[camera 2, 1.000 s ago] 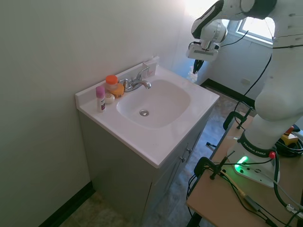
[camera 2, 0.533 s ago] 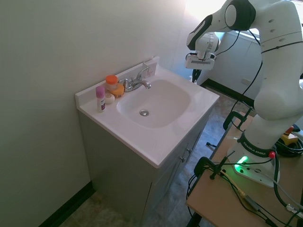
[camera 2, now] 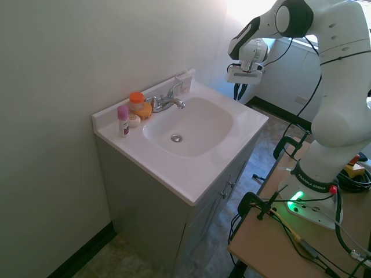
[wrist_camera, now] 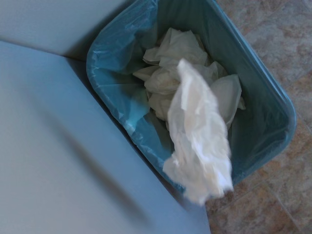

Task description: Throw the tissue in the trash bin

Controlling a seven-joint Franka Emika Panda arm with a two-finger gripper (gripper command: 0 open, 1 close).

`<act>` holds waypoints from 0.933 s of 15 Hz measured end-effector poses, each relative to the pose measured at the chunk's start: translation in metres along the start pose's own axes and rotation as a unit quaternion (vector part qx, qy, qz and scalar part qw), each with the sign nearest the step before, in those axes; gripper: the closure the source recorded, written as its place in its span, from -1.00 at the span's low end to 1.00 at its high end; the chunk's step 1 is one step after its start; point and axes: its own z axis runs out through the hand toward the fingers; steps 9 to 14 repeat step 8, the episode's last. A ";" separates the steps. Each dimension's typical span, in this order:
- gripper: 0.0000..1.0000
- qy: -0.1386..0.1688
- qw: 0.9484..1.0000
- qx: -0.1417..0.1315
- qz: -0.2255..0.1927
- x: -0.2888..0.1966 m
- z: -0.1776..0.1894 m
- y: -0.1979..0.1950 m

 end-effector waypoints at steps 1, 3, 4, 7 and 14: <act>-1.00 -0.001 1.000 0.000 -0.001 0.000 0.000 0.000; -1.00 0.001 1.000 0.002 -0.003 0.001 -0.005 0.001; -1.00 0.004 1.000 0.006 -0.006 0.002 -0.012 0.001; -1.00 0.013 0.999 0.028 -0.009 0.000 -0.052 0.010; -1.00 0.017 0.999 0.034 -0.010 -0.002 -0.069 0.017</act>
